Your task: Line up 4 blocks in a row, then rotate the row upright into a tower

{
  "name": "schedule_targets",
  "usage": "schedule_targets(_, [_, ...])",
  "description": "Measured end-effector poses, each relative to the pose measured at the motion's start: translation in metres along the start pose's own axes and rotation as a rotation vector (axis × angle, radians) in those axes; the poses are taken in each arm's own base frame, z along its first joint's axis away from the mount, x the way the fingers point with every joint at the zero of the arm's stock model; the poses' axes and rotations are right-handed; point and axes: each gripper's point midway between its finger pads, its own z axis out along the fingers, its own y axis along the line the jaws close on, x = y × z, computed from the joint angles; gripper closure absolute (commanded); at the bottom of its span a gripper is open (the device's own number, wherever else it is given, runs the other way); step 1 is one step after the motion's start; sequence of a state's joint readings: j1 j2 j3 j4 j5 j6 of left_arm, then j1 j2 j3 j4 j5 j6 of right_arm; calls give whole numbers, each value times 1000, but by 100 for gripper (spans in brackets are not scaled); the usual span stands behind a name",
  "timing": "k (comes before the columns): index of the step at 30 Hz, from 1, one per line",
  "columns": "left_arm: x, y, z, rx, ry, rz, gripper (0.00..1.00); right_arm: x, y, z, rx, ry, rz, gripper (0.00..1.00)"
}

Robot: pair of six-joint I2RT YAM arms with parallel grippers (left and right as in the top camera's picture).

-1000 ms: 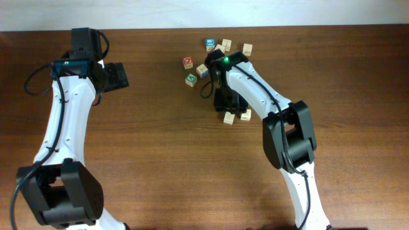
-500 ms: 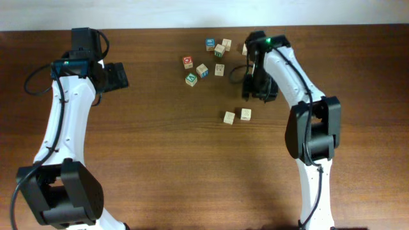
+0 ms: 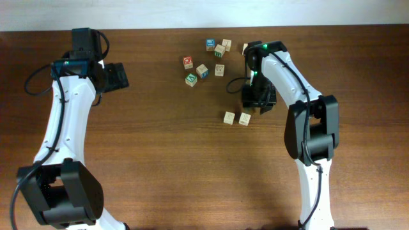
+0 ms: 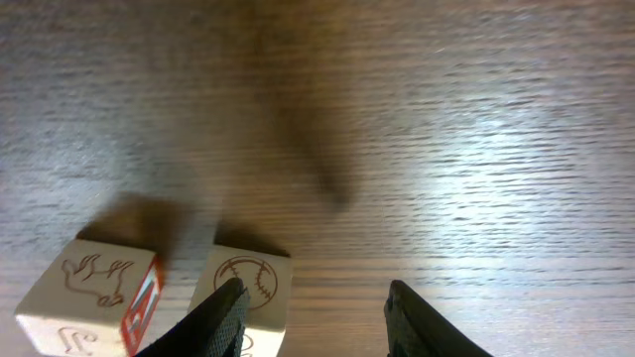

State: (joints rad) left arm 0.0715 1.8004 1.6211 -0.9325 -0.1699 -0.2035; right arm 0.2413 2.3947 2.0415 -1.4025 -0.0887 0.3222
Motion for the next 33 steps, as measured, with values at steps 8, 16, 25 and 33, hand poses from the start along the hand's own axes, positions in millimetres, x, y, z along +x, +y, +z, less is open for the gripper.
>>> schedule_targets(8, [0, 0, 0, 0, 0, 0, 1, 10, 17, -5, 4, 13, -22, 53])
schedule_targets(16, [1, 0, 0, -1, 3, 0, 1, 31, -14, -28, 47, 115, 43, 48])
schedule_targets(25, [1, 0, 0, -1, 3, 1, 1, 33, -11, 13, 109, 117, 2, 48])
schedule_targets(33, [1, 0, 0, -1, 3, 1, 1, 25, 25, 18, 26, 59, -36, 48])
